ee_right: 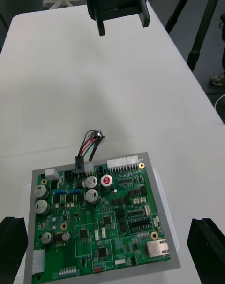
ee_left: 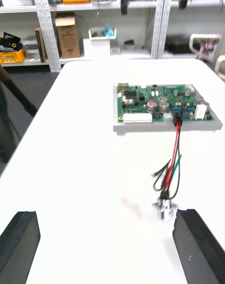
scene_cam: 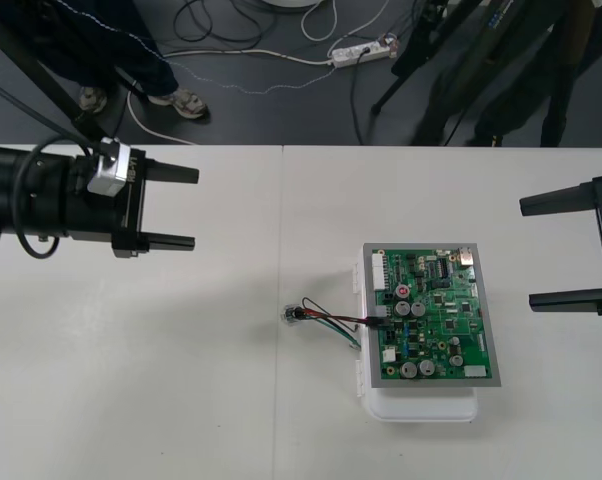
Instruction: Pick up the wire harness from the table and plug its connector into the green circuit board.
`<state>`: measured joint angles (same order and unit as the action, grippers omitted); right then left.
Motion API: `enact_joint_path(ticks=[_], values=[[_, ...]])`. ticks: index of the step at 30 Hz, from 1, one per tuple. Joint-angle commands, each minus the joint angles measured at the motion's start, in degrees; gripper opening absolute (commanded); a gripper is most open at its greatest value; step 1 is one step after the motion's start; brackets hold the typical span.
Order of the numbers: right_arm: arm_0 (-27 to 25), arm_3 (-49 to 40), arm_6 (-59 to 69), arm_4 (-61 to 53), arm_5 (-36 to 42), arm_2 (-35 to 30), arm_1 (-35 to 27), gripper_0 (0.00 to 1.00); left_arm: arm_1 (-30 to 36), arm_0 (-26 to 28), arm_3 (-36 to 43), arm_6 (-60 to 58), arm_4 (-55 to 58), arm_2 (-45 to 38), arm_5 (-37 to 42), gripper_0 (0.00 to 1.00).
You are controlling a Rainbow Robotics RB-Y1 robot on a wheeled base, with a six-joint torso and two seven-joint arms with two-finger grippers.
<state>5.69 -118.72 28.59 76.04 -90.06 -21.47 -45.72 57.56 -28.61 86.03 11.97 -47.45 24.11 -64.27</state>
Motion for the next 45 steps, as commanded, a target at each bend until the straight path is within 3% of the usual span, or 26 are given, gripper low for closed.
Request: enact_joint_path(ticks=[1, 8, 14, 24, 45], values=[[-0.60, -6.53, 3.23, -0.37, 0.06, -6.04, 4.15, 1.00, 8.27, 0.39, 6.08, -3.53, -0.36, -3.28, 5.73, 0.84], [-0.60, -12.15, 5.43, -0.55, 0.06, -8.95, 8.10, 1.00, 14.16, 0.04, 12.15, -9.68, -0.36, -5.31, 8.54, 0.84], [-0.51, -12.59, 5.51, -0.20, 0.06, -6.13, 8.63, 1.00, 16.97, -0.57, 15.22, -13.81, 1.83, -5.66, 9.42, 0.84], [1.07, -12.68, 6.83, 1.56, 0.06, -2.79, 8.63, 1.00, 16.88, -0.66, 15.57, -13.99, 1.75, -5.92, 10.04, 0.83], [1.25, -12.59, 7.01, 1.47, 0.06, -3.32, 8.63, 1.00, 16.88, -0.66, 15.57, -13.99, 1.75, -5.92, 10.04, 0.84]])
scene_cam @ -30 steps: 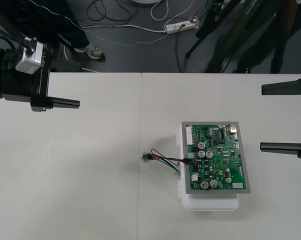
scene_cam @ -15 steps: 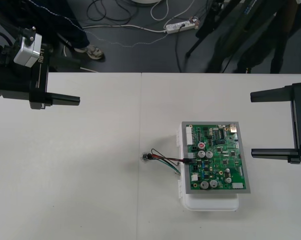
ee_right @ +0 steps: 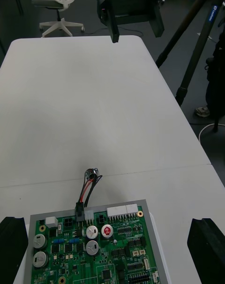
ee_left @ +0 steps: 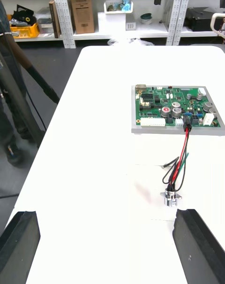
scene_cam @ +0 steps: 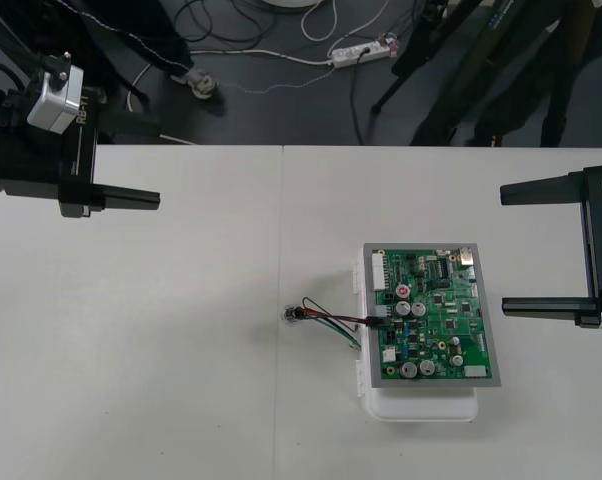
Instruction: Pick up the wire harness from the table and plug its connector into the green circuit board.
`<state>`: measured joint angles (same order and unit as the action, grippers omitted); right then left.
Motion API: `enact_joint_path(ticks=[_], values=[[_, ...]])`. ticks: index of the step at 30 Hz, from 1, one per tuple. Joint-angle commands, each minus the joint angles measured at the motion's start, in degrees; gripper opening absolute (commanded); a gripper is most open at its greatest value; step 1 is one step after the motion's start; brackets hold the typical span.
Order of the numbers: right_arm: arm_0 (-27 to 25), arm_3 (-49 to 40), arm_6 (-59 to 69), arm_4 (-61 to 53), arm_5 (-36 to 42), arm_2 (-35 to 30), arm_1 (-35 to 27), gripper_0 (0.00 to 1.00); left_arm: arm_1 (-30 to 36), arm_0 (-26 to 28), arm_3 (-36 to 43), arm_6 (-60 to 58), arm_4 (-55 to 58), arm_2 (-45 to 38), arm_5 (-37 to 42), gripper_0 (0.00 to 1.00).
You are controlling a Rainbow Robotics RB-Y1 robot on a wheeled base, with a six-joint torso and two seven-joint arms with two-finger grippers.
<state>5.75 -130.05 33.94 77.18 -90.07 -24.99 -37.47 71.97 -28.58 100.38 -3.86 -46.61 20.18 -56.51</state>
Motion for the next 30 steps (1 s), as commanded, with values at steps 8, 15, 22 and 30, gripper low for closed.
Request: enact_joint_path(ticks=[8, 15, 22, 30], values=[[1.19, -1.26, 1.65, 0.34, 0.07, 0.21, 0.38, 1.00, 2.47, -0.68, 1.22, 1.84, 0.90, -1.99, 2.28, 0.84], [1.19, -1.26, 1.65, 0.34, 0.07, 0.21, 0.38, 1.00, 2.47, -0.68, 1.22, 1.84, 0.90, -1.99, 2.28, 0.84], [1.19, -1.26, 1.65, 0.34, 0.07, 0.21, 0.38, 1.00, 2.47, -0.68, 1.22, 1.84, 0.90, -1.99, 2.28, 0.84], [1.19, -1.26, 1.65, 0.34, 0.07, 0.21, 0.38, 1.00, 2.47, -0.68, 1.22, 1.84, 0.90, -1.99, 2.28, 0.83]])
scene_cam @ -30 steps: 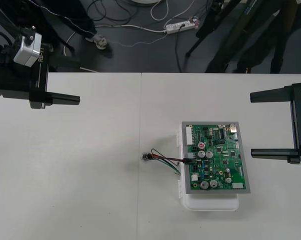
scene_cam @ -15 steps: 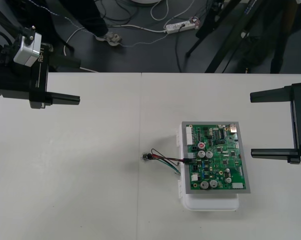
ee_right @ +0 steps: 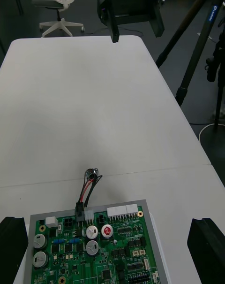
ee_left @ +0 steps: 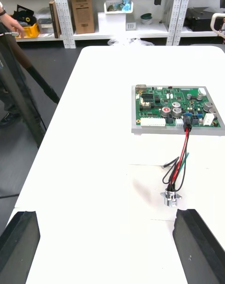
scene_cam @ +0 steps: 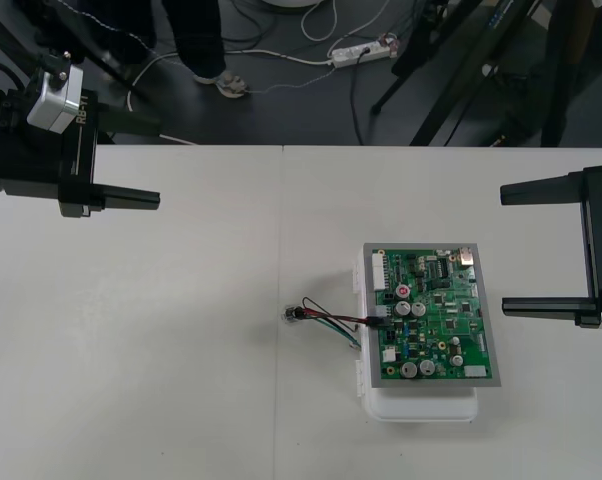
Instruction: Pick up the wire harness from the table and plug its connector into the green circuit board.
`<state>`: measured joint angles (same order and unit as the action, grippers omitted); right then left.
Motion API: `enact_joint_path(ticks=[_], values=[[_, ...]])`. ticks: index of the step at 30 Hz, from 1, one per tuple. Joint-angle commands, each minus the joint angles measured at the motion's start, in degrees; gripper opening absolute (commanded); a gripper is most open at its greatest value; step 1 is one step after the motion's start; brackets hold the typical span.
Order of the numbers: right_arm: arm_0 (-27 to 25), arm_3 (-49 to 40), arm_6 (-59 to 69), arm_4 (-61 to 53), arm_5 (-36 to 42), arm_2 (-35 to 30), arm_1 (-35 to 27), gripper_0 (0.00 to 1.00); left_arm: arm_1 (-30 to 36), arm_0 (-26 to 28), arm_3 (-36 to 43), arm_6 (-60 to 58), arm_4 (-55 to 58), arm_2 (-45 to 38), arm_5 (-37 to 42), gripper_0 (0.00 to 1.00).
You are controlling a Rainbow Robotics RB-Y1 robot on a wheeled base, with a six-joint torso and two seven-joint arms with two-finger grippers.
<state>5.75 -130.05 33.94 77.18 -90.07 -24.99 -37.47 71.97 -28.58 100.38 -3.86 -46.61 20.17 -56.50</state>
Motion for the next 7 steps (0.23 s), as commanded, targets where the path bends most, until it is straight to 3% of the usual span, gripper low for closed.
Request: enact_joint_path(ticks=[1, 7], values=[[1.19, -1.26, 1.65, 0.34, 0.07, 0.21, 0.38, 1.00, 2.47, -0.68, 1.22, 1.84, 0.90, -1.98, 2.28, 0.84], [1.19, -1.26, 1.65, 0.34, 0.07, 0.21, 0.38, 1.00, 2.47, -0.68, 1.22, 1.84, 0.90, -1.98, 2.28, 0.84]])
